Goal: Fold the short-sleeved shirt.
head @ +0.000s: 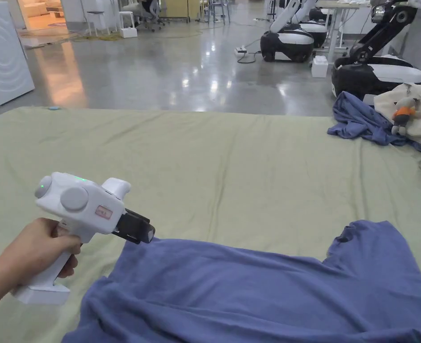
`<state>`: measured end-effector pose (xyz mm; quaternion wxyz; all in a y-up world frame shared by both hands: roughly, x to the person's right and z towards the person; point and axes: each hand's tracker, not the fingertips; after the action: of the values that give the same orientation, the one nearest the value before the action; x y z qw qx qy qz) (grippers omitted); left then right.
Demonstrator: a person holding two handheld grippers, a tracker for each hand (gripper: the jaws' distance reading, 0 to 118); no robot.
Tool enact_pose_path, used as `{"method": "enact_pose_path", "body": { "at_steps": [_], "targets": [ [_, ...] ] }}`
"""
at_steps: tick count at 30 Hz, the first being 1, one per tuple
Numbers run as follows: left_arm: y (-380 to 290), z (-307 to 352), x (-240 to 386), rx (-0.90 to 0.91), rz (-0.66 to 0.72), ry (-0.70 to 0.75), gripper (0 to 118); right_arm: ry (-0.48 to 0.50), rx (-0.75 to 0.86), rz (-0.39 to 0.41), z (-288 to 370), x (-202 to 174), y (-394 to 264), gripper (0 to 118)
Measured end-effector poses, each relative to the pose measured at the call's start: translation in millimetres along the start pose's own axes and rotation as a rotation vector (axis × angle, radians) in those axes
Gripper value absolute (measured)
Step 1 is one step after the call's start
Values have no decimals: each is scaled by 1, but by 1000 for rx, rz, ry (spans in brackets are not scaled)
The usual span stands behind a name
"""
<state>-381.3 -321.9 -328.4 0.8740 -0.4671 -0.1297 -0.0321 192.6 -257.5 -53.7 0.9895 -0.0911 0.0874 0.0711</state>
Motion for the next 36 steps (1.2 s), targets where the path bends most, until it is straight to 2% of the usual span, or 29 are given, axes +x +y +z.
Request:
{"method": "enact_pose_path", "body": {
  "at_steps": [15,16,18,19,20,23,27,28,30,31,32,34,36],
  "targets": [
    [3,-33,5,-131,-47,21,100,-14,-41,10,-9,11,0,2],
    [1,-33,7,-133,-47,24,93,-14,-47,10,-10,11,-1,2],
    [-2,-26,18,-86,-115,77,64,-12,-55,16,-9,12,-2,2],
    [-2,-22,18,-69,-122,63,27,-12,-58,24,-8,12,-2,2],
    [0,-20,21,-78,-128,37,6,-12,-61,32,-9,11,-1,2],
    [-3,-8,36,-49,-189,56,5,-2,-70,22,-9,16,-1,2],
    [-2,4,35,-24,-135,51,5,34,-115,-20,-24,35,6,5],
    [-1,7,35,-18,-133,56,5,51,-151,-14,-35,41,11,30],
    [0,12,34,-4,-123,68,5,86,-242,-15,-65,54,20,91],
    [0,14,32,3,-117,64,5,96,-315,-15,-84,59,24,112],
    [0,16,31,11,-110,61,5,117,-342,-21,-103,65,26,114],
    [-2,22,31,24,-87,46,5,208,-451,-90,-151,78,29,114],
    [-5,26,37,31,-84,35,5,164,-595,-129,-202,84,23,114]
  ]
}}
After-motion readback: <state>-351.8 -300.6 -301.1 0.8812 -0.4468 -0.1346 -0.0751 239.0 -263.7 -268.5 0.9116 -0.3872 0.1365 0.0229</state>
